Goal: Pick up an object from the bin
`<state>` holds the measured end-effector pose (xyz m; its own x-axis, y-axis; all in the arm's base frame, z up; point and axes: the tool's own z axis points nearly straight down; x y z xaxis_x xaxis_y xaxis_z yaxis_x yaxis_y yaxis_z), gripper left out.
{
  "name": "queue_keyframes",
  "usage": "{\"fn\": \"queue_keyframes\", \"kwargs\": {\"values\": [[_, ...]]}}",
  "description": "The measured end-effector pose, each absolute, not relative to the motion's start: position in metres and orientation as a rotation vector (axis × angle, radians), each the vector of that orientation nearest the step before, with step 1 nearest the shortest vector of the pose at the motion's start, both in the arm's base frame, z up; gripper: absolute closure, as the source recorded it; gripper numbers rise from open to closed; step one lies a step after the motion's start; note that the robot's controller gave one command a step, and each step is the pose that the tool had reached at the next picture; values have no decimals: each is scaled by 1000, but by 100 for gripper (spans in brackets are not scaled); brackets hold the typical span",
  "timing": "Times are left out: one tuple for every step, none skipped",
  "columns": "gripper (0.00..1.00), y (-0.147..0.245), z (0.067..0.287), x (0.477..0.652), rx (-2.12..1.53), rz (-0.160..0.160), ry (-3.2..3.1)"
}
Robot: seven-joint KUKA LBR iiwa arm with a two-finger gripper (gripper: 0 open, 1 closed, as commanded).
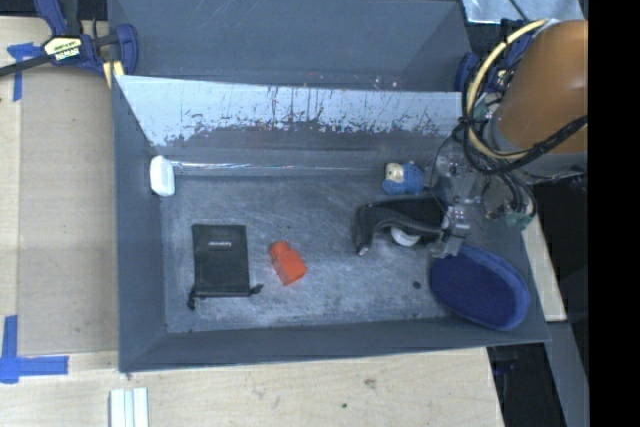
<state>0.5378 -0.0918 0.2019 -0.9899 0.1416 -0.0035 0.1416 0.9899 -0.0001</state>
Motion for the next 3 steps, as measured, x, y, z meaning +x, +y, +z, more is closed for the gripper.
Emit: {"fn": "queue_keyframes", "kwargs": {"values": [[0, -69, 67, 580, 205, 3, 3135], [100, -70, 72, 582, 206, 0, 3128], [100, -64, 240, 568, 270, 0, 3125]]}}
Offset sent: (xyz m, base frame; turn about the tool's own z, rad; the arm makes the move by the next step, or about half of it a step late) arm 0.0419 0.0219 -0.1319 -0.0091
